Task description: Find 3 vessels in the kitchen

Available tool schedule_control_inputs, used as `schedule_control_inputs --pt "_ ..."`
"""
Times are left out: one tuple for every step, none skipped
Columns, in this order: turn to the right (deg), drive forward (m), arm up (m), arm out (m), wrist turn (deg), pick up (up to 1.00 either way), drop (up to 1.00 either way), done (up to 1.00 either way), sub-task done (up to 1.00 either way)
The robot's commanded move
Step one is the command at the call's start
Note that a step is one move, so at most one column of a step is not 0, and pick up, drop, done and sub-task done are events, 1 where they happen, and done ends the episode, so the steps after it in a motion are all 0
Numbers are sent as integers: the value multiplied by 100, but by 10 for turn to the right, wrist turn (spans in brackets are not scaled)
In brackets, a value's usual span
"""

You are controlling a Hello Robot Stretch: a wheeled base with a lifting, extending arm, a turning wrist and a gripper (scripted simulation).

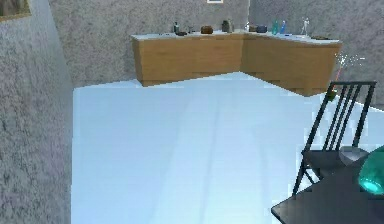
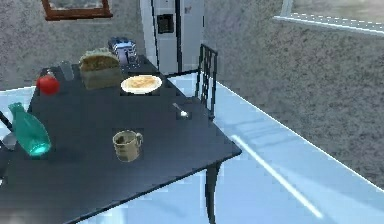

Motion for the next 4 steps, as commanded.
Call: schedule_control_inputs --pt "60 0 0 0 0 0 0 0 0" --pt "0 50 0 0 0 0 0 0 0" --pt "-270 0 0 0 0 0 0 0 0" --pt "0 30 0 0 0 0 0 0 0"
